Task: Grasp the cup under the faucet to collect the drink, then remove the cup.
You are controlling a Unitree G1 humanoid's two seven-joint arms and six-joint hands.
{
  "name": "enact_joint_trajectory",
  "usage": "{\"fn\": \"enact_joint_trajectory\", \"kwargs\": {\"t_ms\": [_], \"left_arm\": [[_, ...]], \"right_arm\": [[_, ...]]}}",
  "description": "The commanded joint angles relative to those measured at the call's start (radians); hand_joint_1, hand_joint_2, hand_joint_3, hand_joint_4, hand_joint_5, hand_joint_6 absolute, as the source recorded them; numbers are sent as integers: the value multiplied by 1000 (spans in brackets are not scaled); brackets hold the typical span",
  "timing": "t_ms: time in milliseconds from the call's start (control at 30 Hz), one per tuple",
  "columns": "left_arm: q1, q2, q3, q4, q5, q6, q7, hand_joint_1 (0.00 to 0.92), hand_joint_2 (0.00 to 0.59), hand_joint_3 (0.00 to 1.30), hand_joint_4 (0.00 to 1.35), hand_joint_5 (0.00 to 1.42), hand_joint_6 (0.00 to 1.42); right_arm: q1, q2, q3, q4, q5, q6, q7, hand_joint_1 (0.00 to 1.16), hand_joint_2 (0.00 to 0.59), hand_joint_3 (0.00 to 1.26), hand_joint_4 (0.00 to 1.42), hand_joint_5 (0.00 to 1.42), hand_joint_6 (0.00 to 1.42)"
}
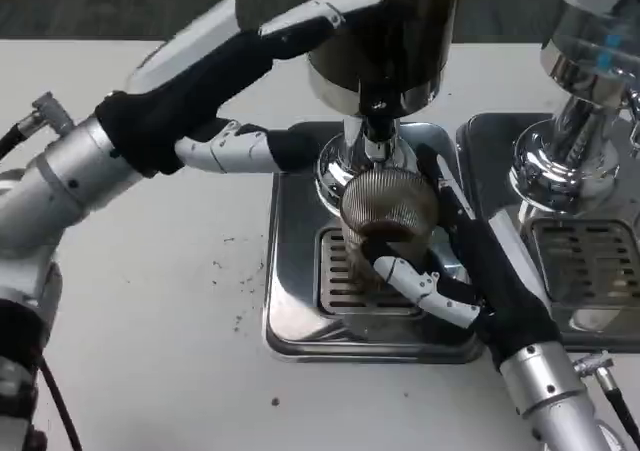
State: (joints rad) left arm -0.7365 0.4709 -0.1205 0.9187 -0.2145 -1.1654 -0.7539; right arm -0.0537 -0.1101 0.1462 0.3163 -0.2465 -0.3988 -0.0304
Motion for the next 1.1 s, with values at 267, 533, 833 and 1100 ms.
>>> {"fn": "enact_joint_trajectory", "kwargs": {"t_ms": [267,533,833,1100], "left_arm": [[109,11,119,-100,-106,91,-67,0,87,185,88,78,40],[168,5,178,-129,-114,139,-78,0,89,201,107,94,54],[227,2,207,-131,-106,172,-75,0,93,229,129,104,58],[266,3,225,-139,-97,183,-69,0,98,252,143,115,58]], "right_arm": [[-4,0,-5,28,20,-34,5,594,235,0,0,0,68],[-12,-2,-3,51,23,-50,9,589,233,0,0,0,65],[-23,-1,4,68,-5,-44,-9,619,221,0,0,0,63],[-40,4,12,104,-21,-49,-29,650,214,0,0,0,65]]}}
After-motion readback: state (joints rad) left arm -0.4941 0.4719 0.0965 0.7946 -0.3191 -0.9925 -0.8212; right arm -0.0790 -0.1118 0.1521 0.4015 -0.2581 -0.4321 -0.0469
